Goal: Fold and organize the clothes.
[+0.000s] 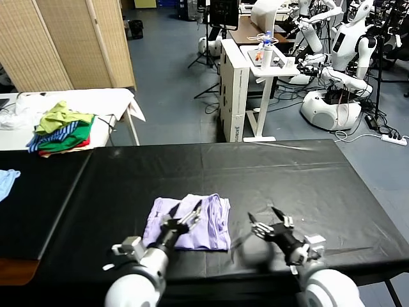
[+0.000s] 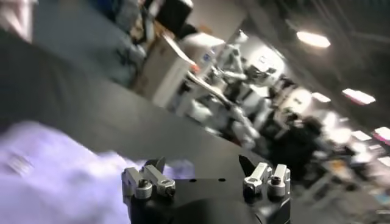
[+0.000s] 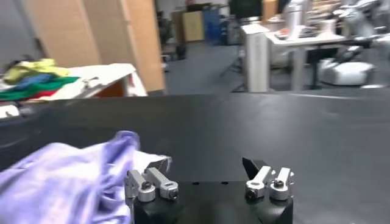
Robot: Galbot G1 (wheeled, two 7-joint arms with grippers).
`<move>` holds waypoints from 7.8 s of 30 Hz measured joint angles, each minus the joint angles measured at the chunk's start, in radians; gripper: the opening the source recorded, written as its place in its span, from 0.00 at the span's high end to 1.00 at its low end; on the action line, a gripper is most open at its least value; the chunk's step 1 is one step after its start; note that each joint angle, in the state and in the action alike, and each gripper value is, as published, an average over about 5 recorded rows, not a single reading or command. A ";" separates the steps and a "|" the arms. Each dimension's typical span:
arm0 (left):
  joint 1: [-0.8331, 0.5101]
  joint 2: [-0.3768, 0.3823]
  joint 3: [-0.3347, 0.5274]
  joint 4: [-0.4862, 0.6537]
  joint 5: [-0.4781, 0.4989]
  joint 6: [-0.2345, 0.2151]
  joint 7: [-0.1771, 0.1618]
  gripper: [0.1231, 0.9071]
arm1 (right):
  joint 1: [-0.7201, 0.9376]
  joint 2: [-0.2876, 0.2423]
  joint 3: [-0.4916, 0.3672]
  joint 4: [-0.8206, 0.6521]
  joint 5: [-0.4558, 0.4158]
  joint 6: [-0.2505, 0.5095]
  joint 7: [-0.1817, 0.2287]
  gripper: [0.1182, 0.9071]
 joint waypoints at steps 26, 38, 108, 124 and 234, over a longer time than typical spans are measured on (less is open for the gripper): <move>0.103 -0.007 -0.095 0.018 0.144 -0.059 0.014 0.00 | 0.195 0.083 -0.186 -0.185 -0.182 -0.041 0.063 0.00; 0.079 0.003 -0.167 0.088 0.086 -0.133 0.108 0.00 | 0.101 0.020 -0.053 -0.053 -0.084 0.026 0.024 0.00; 0.189 0.411 -0.552 0.068 0.049 -0.098 0.104 0.93 | -0.143 0.065 0.099 0.094 -0.173 0.078 0.016 0.00; 0.225 0.394 -0.589 -0.125 -0.130 0.034 -0.079 0.93 | -0.167 0.079 0.100 0.093 -0.202 0.089 0.015 0.00; 0.449 0.124 -0.286 -0.199 0.100 -0.201 -0.041 0.00 | -0.297 -0.086 0.174 0.205 -0.126 0.089 0.077 0.00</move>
